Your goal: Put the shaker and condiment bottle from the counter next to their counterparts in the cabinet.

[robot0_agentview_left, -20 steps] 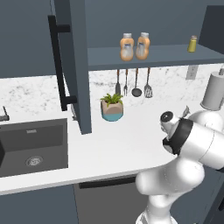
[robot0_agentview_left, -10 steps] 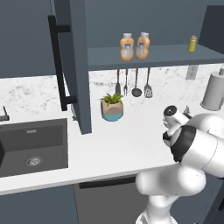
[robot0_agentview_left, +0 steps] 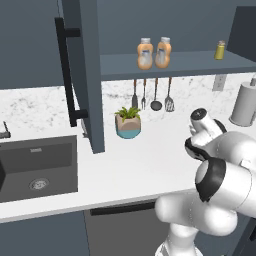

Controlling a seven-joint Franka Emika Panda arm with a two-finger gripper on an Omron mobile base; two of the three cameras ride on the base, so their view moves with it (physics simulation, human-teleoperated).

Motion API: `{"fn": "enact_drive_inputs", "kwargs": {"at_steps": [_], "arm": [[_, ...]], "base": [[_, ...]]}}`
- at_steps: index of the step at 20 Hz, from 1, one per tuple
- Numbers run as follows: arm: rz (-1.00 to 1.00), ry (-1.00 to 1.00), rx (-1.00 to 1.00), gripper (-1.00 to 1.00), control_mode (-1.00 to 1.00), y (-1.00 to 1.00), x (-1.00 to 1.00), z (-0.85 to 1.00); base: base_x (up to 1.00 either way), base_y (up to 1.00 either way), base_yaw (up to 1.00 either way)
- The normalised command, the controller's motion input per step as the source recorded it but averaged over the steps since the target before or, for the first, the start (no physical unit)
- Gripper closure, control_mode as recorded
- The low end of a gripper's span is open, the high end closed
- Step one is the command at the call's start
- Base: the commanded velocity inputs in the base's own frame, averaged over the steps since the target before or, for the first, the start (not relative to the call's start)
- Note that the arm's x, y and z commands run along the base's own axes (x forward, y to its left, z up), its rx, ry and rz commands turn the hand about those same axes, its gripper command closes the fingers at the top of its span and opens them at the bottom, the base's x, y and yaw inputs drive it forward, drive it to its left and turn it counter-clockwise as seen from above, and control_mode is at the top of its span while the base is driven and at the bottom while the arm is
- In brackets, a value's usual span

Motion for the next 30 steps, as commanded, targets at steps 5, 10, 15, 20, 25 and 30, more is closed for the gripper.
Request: {"fn": "enact_drive_inputs", "kwargs": {"at_steps": [5,10,15,20,25,30], "arm": [[0.0,0.14,-0.04,1.0,-1.0,0.0,0.11,0.65],[0.0,0.2,-0.02,1.0,-1.0,0.0,0.13,0.77],[0.01,0.13,-0.05,1.0,-1.0,0.0,0.02,0.86],[0.17,0.0,-0.11,1.0,-1.0,0.0,-0.04,0.64],[0.33,0.0,-0.14,1.0,-1.0,0.0,-0.17,0.57],[0.31,0.0,-0.07,1.0,-1.0,0.0,-0.15,0.67]], "base": [[0.0,0.0,0.0],[0.0,0.0,0.0],[0.0,0.0,0.0],[0.0,0.0,0.0],[0.0,0.0,0.0],[0.0,0.0,0.0]]}}
